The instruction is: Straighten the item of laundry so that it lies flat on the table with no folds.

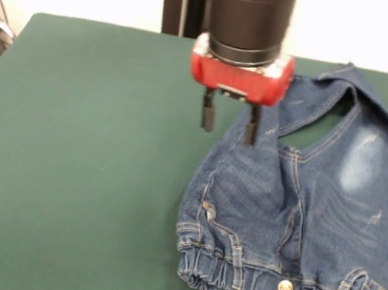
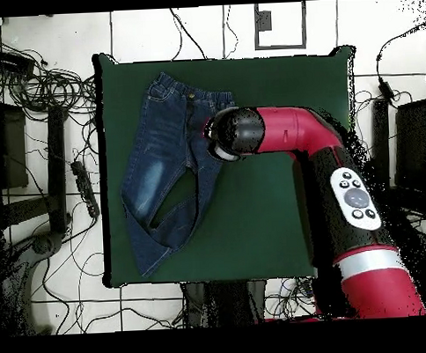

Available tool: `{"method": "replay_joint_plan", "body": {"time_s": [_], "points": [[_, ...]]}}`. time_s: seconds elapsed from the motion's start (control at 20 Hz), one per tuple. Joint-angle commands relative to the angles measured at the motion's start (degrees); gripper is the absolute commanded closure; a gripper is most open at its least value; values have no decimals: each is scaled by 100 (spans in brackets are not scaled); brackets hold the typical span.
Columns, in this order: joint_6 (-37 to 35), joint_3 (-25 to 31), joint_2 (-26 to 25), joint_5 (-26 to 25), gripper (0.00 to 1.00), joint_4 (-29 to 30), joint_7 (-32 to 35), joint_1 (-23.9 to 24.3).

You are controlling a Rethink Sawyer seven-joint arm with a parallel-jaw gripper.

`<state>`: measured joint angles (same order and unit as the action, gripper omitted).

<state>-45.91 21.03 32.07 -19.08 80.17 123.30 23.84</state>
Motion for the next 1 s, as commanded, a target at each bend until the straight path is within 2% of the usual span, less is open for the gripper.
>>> {"method": "replay_joint_plan", "body": {"time_s": [0.05, 0.3, 0.55, 1.0], "points": [[-662, 617, -251, -249, 0, -274, -2055, 24], [-452, 737, -517, -511, 0, -360, -2078, 196], [-43, 742, -777, -677, 0, -373, -1812, 149], [250, 815, -918, -772, 0, -299, -1355, 72]]}}
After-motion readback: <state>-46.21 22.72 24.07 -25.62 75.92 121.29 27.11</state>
